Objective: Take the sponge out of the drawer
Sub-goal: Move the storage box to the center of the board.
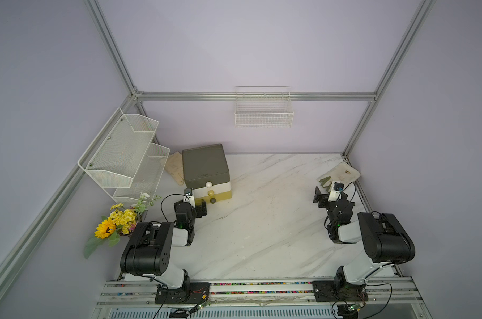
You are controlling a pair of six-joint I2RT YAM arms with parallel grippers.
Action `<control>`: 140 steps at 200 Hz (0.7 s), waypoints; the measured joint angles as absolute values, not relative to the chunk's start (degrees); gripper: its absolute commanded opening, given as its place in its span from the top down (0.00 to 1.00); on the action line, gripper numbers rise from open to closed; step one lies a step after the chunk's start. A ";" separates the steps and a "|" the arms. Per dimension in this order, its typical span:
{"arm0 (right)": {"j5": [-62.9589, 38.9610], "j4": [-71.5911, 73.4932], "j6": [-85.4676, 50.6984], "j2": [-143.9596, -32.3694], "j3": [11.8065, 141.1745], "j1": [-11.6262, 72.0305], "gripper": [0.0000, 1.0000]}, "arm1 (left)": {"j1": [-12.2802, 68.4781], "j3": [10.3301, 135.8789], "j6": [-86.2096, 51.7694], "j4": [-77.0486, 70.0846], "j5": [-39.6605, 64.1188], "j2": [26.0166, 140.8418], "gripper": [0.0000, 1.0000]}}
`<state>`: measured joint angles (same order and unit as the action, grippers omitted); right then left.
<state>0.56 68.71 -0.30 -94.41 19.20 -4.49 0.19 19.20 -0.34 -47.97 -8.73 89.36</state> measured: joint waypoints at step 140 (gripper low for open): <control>5.17 53.93 -1.52 -84.33 23.81 -1.02 0.04 | -0.30 22.11 -2.46 -32.62 -12.27 72.42 0.00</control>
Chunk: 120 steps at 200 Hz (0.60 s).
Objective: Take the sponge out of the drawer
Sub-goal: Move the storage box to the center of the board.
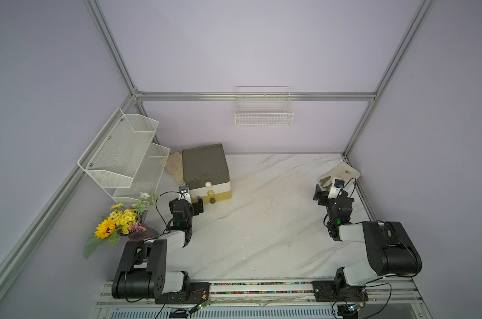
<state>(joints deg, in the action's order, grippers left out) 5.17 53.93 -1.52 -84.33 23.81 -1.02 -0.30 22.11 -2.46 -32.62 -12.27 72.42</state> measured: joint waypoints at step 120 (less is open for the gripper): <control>-4.75 17.54 -16.45 -70.59 48.75 17.19 0.07 | 3.60 29.45 -9.93 -11.16 -6.59 43.44 0.00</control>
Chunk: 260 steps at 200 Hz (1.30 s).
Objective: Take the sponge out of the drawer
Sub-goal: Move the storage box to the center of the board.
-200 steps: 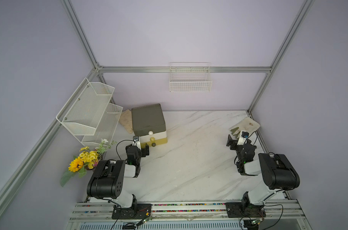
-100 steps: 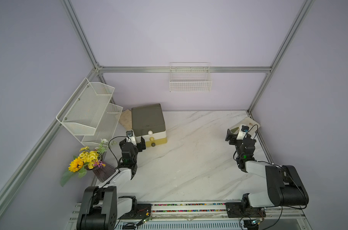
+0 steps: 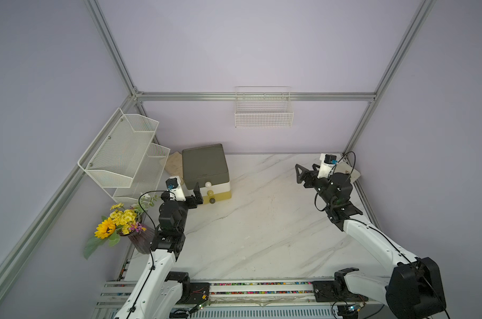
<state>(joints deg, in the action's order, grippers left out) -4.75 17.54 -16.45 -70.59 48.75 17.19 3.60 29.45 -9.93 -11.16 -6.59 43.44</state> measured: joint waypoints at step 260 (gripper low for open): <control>7.73 -27.38 -18.81 -134.52 138.85 41.58 0.45 | 3.03 53.84 -3.49 7.79 2.63 56.25 0.00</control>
